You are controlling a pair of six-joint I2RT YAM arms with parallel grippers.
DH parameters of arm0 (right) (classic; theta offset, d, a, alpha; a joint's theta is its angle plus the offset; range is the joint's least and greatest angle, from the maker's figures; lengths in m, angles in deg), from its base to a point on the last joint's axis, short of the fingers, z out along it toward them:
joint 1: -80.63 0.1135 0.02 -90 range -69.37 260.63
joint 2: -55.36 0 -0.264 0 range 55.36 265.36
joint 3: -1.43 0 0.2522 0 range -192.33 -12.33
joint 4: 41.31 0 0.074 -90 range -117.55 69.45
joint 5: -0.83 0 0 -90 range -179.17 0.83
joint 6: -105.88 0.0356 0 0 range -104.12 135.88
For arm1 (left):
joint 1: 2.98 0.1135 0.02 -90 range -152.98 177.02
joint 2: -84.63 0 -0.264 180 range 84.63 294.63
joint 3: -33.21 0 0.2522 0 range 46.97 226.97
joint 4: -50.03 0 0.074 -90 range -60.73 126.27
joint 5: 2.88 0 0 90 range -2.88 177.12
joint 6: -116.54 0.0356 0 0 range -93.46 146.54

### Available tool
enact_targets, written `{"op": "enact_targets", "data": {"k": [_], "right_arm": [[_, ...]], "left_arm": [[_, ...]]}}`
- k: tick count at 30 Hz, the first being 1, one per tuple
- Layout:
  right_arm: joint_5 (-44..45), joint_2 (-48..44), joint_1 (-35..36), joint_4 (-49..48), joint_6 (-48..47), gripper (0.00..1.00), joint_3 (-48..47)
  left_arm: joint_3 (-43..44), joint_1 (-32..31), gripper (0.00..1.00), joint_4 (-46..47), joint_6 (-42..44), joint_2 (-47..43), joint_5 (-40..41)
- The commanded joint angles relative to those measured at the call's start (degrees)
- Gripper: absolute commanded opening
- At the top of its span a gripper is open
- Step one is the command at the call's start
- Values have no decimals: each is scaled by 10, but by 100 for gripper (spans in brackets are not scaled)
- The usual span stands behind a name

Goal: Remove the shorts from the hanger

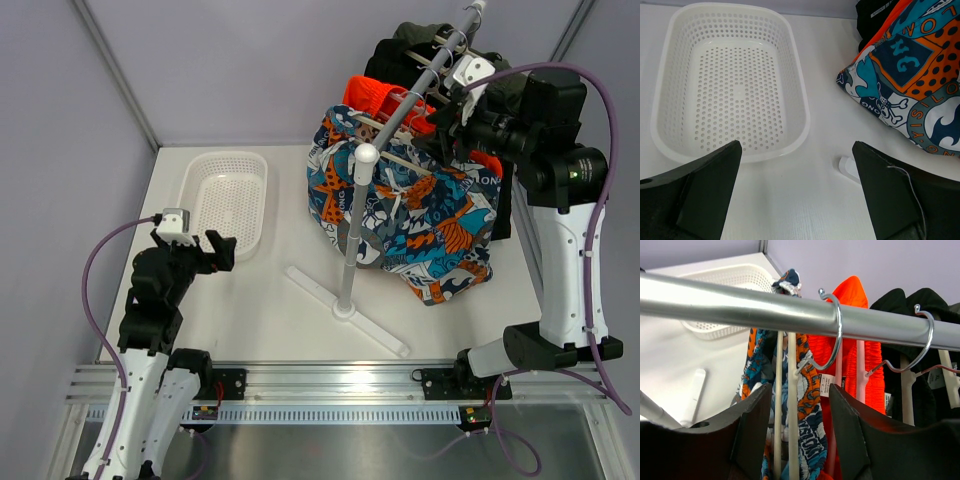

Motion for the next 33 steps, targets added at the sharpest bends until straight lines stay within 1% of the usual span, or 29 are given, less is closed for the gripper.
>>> {"op": "enact_targets", "data": {"k": [1,5,7,10,11,12,14,15,19,24,27,30,33], "right_arm": [[-11,-5,6,-42,63,57,7],[-6,-16,6,-89,94,57,47],[-4,-21,6,-131,112,57,60],[-11,-29,7,-193,161,56,88],[-11,-31,6,-213,194,56,110],[-12,-38,6,-251,208,56,123],[-5,-48,6,-285,240,56,154],[-1,-51,6,-308,246,56,162],[14,-60,6,-354,264,56,193],[-11,-75,6,-439,293,56,249],[-19,-67,7,-451,300,55,250],[-30,-66,6,-480,312,52,266],[-47,-60,6,-495,324,46,271]], "left_arm": [[18,1,99,16,4,3,0],[19,1,99,16,5,3,0],[19,1,99,16,5,4,-1],[19,1,99,16,5,5,0],[19,1,99,16,5,5,0],[19,1,99,16,5,4,1],[18,1,99,16,6,5,2],[19,1,99,16,6,6,2],[19,1,99,16,6,7,1],[18,1,99,16,7,8,3],[19,1,99,15,7,10,5],[19,1,99,13,7,11,5],[19,1,99,14,8,12,6]]}}
